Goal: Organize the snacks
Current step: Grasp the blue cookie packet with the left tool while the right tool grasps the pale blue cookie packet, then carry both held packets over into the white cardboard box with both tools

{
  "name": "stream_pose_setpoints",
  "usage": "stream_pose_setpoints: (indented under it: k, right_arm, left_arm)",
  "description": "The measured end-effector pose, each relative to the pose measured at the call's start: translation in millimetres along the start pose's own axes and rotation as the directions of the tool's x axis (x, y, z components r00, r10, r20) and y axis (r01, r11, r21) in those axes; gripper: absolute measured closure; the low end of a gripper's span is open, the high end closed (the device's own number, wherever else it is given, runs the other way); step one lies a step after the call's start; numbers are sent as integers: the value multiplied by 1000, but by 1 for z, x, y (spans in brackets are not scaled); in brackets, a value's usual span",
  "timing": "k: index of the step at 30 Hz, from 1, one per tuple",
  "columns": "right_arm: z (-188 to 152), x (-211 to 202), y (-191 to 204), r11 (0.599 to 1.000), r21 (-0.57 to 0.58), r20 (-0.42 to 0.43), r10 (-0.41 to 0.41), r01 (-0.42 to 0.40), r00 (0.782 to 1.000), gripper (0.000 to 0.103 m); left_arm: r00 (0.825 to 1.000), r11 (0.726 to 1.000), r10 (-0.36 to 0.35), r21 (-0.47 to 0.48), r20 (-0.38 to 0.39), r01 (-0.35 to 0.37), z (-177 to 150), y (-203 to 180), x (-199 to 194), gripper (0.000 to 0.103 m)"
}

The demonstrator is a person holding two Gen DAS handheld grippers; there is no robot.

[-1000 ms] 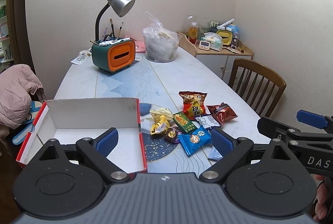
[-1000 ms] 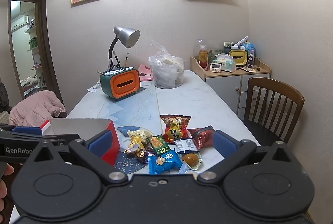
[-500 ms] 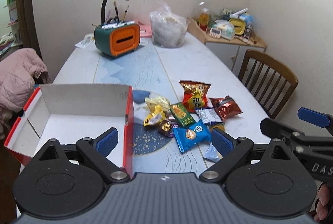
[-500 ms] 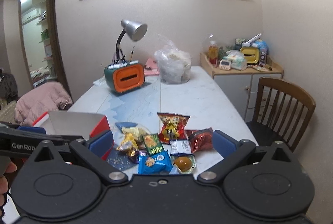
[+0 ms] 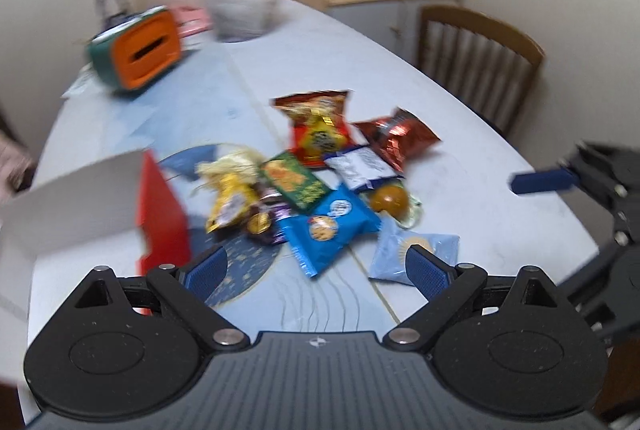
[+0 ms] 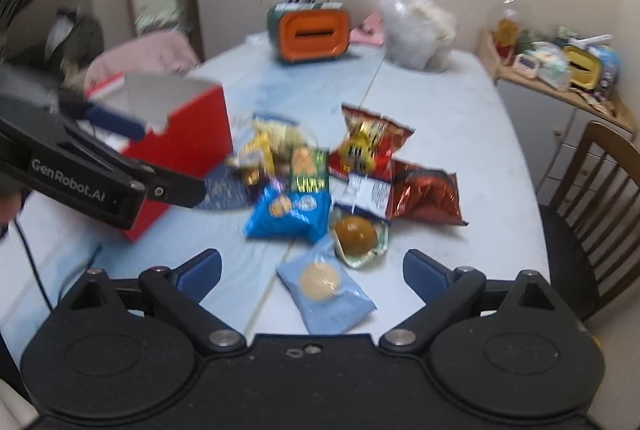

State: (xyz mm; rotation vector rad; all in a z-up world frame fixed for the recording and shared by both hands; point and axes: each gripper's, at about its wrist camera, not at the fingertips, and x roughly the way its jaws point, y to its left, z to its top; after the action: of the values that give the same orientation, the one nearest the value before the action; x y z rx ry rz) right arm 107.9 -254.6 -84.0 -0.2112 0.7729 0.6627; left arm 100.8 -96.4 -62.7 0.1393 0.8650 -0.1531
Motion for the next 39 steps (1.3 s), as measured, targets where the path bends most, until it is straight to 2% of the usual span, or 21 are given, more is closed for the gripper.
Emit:
stream_pose_setpoints:
  k: [4,10,18,24,30,32,39]
  right_arm:
    - [-2,19,-10,998,-61,-43,28,-31,999,9]
    - [-7,49,-18,984,-143,-129,84,-102,988,17]
    - [-10,74,-21,954,-224,-208,151,-197,966,26]
    - [-12,87,-22,941,-254,-245,159,-222,956,30]
    - [-13,96,-23,936,-260,-260,168,-237,951,34]
    - [-14,98,-20,931,-278,-262,163,-236,951,36]
    - [-15,103,-20,932,-275,-265,165,-238,950,46]
  left_arm:
    - [997,996,-65,57,-52,68,13,-4,27,7]
    - [988,980,-84,169,-131,106,26,-12,66,7]
    - [965,954,-138,234,-222,190,43,-6,108,13]
    - [945,928,-171,276,-278,249,51,-4,132,13]
    - [928,920,-175,280,-328,273,52,-2,152,13]
    - [924,921,-173,276,-341,274,52,0,157,17]
    - [919,932,-169,246,-357,267,51,8,164,42]
